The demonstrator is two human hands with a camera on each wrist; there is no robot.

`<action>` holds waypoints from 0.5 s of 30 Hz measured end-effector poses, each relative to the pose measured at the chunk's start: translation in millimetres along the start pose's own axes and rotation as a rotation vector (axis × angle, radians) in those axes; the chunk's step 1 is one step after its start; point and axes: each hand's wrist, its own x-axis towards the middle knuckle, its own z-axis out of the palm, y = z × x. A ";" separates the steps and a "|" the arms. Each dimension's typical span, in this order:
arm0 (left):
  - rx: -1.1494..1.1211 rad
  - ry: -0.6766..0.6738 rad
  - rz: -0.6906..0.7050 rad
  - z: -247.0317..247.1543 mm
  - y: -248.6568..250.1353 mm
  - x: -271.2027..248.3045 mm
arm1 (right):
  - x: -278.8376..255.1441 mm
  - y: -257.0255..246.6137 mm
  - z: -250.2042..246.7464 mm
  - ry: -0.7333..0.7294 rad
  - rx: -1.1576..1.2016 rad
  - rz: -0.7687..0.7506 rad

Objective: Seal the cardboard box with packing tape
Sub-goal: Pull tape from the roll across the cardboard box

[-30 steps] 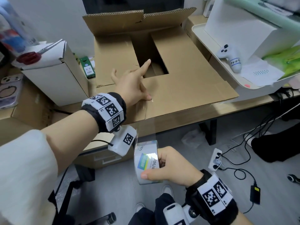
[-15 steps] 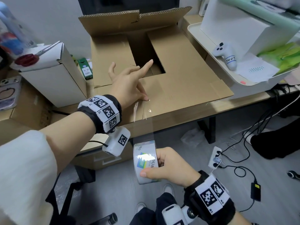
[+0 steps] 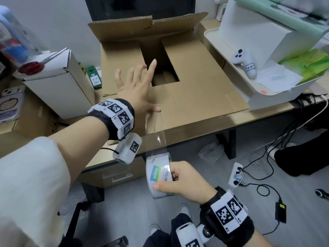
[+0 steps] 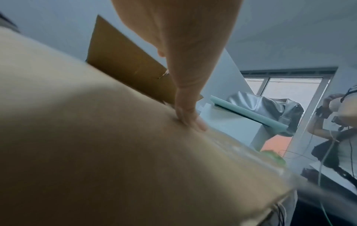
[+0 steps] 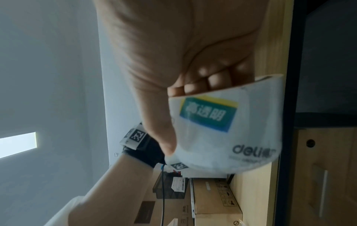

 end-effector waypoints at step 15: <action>-1.085 -0.238 -0.185 -45.4 -36.9 -99.9 | 4.5 -2.5 -3.6 0.070 0.062 -0.045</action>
